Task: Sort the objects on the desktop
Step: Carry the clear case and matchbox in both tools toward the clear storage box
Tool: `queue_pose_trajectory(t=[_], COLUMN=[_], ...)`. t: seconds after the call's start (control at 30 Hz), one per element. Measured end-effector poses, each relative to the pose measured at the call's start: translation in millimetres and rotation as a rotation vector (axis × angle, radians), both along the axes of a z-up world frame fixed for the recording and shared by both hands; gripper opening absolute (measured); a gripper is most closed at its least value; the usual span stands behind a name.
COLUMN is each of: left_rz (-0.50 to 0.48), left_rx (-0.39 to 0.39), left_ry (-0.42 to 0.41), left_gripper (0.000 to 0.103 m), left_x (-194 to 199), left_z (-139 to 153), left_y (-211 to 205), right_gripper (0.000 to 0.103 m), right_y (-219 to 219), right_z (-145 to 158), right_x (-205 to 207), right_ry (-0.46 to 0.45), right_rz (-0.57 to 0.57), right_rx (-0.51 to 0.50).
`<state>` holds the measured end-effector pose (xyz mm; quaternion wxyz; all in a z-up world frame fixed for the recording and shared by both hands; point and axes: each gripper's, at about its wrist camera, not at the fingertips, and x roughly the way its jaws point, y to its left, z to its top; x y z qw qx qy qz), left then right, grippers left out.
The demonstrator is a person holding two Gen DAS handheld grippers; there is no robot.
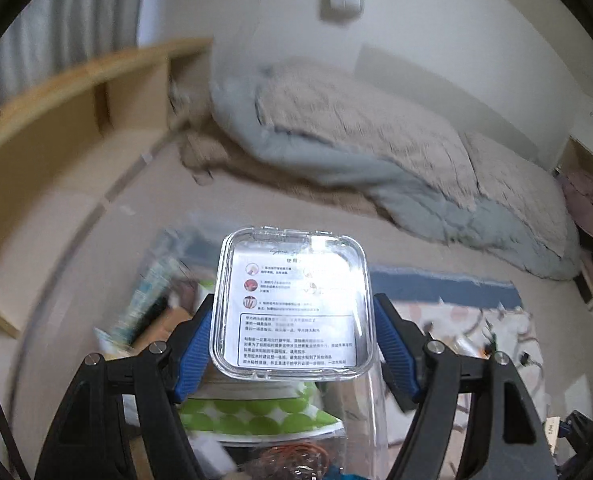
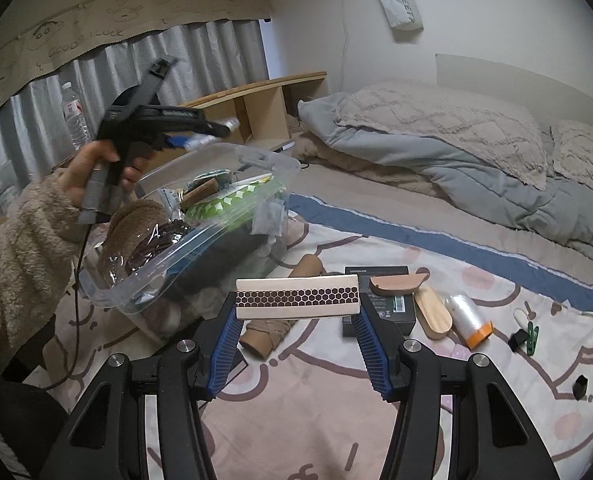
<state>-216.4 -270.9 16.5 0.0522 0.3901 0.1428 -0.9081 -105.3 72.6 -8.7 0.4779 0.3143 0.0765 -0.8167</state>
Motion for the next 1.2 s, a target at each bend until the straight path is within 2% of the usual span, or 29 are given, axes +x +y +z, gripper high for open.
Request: queue_pose_trajectory(t=[0.13,0.27,0.37,0.53,0.7,0.77,0.8,0.83,1.0,1.1,1.2], left_rz=[-0.041,-0.032,0.0,0.079,0.131,0.142,0.145,0.154,0.154,0.123,0.073], left_rx=[0.1,0.14,0.136,0.078,0.087,0.117,0.127,0.126,0.137,0.094,0.112], left_ry=[-0.102,-0.127,-0.126,-0.153,-0.175,-0.163,-0.147,-0.123,-0.027,0.032,0.096], left_gripper=[0.075,0.075,0.075,0.075,0.075,0.081,0.092,0.097,0.098,0.098,0.098], left_x=[-22.7,-39.4,-50.8,-62.1,-61.8,-57.5,-54.5,-49.2,-25.7,-6.0,22.8], left_z=[-30.3,-44.6,-49.2,-60.6,-70.6,-69.1,-66.5,-61.9,-37.6,-16.3,-0.3], left_y=[1.2,1.4,-1.6,-20.3,-44.1,-48.8,-48.9,-47.5,-36.6,-19.9,-5.4], right_gripper=[0.056,0.056,0.056,0.056,0.056,0.056,0.056,0.056,0.056,0.056,0.056], right_y=[-0.2,0.8,1.8,3.1,2.6,2.8,2.9,3.0,-0.2,-6.3,-16.4], right_z=[-3.4,-7.2,-9.4,-13.0,-15.4,-15.1,-14.7,-14.1,-12.9,-11.9,-8.8], right_x=[-1.6,-3.9,-5.8,-8.6,-10.0,-9.5,-8.5,-8.1,-9.5,-9.9,-10.0], right_ry=[-0.008,-0.018,-0.027,-0.036,-0.046,-0.044,-0.042,-0.039,-0.038,-0.032,-0.019], right_rz=[-0.002,-0.002,-0.004,-0.008,-0.006,-0.002,0.001,0.002,0.007,0.015,0.032], right_rx=[0.01,0.016,0.021,0.026,0.033,0.033,0.033,0.034,0.036,0.046,0.052])
